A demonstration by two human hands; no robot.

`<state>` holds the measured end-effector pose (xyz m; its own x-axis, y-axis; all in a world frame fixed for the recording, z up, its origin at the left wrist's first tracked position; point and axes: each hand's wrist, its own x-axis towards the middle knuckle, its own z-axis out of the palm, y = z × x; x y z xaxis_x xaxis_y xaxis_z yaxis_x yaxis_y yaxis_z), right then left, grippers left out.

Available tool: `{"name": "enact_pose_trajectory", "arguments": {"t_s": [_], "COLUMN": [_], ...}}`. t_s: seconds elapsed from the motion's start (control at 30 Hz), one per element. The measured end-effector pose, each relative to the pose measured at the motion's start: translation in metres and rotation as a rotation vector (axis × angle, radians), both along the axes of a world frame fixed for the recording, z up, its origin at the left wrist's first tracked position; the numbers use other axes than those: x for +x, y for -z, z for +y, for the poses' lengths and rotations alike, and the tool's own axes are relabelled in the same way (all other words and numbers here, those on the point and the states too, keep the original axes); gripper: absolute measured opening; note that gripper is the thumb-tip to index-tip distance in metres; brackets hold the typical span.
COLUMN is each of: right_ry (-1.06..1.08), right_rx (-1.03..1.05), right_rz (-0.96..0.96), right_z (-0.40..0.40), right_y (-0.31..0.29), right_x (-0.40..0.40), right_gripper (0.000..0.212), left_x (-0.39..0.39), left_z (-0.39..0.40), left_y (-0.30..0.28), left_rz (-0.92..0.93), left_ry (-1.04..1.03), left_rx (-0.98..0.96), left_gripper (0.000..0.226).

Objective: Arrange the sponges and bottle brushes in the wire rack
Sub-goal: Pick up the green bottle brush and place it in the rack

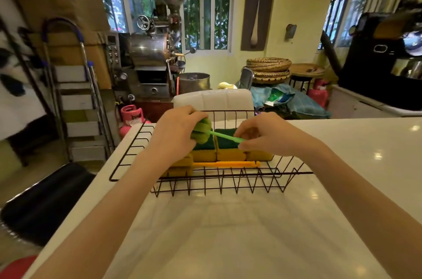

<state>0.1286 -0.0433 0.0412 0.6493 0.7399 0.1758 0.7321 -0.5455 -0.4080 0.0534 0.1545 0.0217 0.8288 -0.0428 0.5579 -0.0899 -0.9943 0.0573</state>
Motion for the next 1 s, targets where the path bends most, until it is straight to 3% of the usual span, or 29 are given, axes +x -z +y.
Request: {"name": "enact_pose_trajectory", "arguments": {"t_s": [0.2,0.3,0.37,0.43,0.5,0.6,0.67,0.77,0.9,1.0], "right_ry": [0.090,0.152,0.184,0.202,0.196,0.111,0.082,0.058,0.059,0.129], "right_rx": [-0.152,-0.150,-0.032,0.240,0.551,0.865,0.952,1.026,0.982,0.715], "right_rz": [-0.360,-0.490,-0.457,-0.288,0.021,0.547,0.683,0.729,0.620,0.482], "right_z": [0.027,0.033,0.030,0.026,0.024,0.029,0.033,0.038,0.041,0.036], "right_y": [0.008,0.012,0.012,0.011,0.009,0.007,0.007,0.012,0.016,0.012], "right_x": [-0.010,-0.010,-0.006,-0.002,-0.003,-0.011,-0.016,-0.022,-0.026,-0.026], "right_gripper": [0.025,0.023,0.022,0.020,0.017,0.016,0.017,0.016,0.021,0.012], "left_x": [-0.002,-0.005,-0.007,-0.009,-0.009,-0.005,-0.001,0.003,0.004,0.004], "left_z": [0.016,0.018,0.017,0.015,0.011,0.006,0.003,0.002,0.008,0.015], "left_y": [-0.004,-0.013,-0.018,-0.021,-0.023,-0.016,-0.010,-0.003,-0.002,-0.003], "left_rz": [0.014,-0.179,-0.371,-0.474,-0.354,0.085,0.398,0.603,0.529,0.474], "left_ry": [0.014,0.020,-0.043,-0.044,0.030,0.223,0.304,0.363,0.407,0.415], "left_rx": [-0.027,0.004,-0.041,-0.216,-0.483,-0.800,-0.976,-1.055,-1.106,-1.030], "left_gripper": [0.057,0.058,0.070,0.085,0.087,0.066,0.059,0.041,0.019,0.018]}}
